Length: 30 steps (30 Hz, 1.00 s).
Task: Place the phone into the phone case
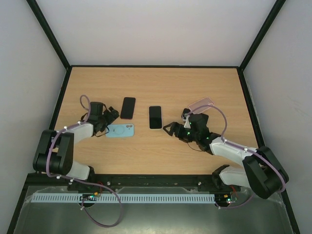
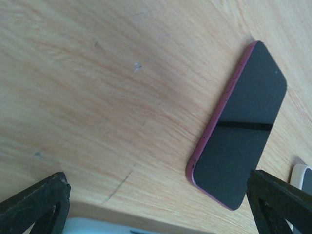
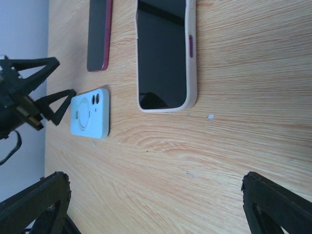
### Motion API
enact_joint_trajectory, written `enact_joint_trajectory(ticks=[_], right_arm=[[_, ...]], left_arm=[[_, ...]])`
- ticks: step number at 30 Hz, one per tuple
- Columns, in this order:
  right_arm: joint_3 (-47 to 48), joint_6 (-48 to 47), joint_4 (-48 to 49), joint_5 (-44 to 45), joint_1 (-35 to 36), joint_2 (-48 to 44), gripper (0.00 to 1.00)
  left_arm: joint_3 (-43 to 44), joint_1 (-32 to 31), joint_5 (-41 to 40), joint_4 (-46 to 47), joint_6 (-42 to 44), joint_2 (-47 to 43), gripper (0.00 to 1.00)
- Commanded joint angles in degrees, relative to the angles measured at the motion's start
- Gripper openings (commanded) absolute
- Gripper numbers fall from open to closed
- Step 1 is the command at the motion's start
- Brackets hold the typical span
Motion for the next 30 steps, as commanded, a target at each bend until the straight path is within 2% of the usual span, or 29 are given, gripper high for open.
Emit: enact_joint_trajectory(ticks=[1, 7, 11, 22, 27, 30], right_arm=[[-0.8, 0.8, -1.5, 1.4, 1.4, -2.7, 0.94], [-1.6, 2.2, -0.9, 2.2, 2.8, -3.5, 0.93], [-1.6, 3.2, 0.7, 2.6, 4.1, -3.4, 0.93], [0.0, 2.6, -0.3, 3.7, 5.6, -2.7, 0.93], [-1.4, 2.7, 1.7, 2.8, 5.7, -2.3, 0.92], [-2.6, 3.7, 3.7, 2.1, 5.7, -2.5, 0.91]], left_arm=[[-2.1, 0.2, 3.7, -1.3, 0.9, 3.7, 0.99], [-7.9, -0.8, 4.0, -2.5, -1.3, -1.0, 0.99], [-10.9, -4.2, 4.7, -3.8, -3.8, -5.3, 0.99], [-13.1, -27.8, -1.2, -0.5, -18.5, -11.4, 0.99], [-11.3, -37.6, -0.6, 7.5, -22.0, -6.9, 0.97], [-7.7, -40.5, -0.6, 7.6, -21.2, -3.5, 0.94]])
